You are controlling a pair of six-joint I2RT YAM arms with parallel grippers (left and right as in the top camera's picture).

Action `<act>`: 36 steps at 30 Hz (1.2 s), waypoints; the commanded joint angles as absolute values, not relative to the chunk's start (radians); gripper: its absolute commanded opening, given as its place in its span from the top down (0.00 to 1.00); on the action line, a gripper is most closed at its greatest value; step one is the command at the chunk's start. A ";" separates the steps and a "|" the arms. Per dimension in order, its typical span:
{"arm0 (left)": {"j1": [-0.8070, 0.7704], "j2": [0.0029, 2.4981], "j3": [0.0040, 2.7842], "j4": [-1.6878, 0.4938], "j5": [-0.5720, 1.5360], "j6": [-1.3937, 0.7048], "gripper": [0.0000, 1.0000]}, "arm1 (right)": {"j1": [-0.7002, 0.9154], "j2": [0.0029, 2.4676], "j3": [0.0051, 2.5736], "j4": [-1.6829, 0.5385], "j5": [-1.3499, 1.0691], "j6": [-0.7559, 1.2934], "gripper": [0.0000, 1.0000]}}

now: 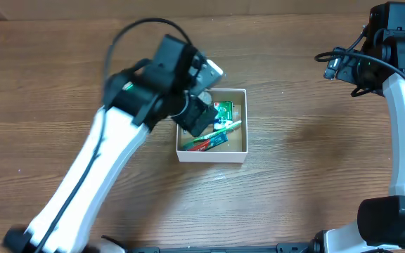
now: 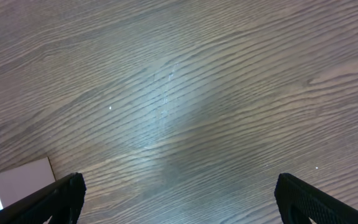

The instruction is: Pack container

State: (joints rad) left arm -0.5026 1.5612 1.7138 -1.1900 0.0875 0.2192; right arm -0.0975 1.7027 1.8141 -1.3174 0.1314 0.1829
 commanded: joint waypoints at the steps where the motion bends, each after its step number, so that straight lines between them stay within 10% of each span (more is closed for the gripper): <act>1: -0.503 1.402 1.746 -1.233 -0.034 0.063 0.00 | -0.102 1.683 1.837 -1.312 0.138 0.182 0.00; 15: -0.504 1.107 1.742 -1.690 0.037 0.036 0.00 | -0.102 1.683 1.837 -1.312 0.138 0.182 0.00; 36: -0.314 0.724 1.415 -1.467 0.143 -0.017 0.00 | -0.102 1.683 1.837 -1.312 0.138 0.182 0.00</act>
State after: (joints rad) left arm -0.3981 0.8394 1.5219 -1.5784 0.1459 -0.0528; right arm -0.0975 1.7027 1.8141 -1.3178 0.1314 0.1825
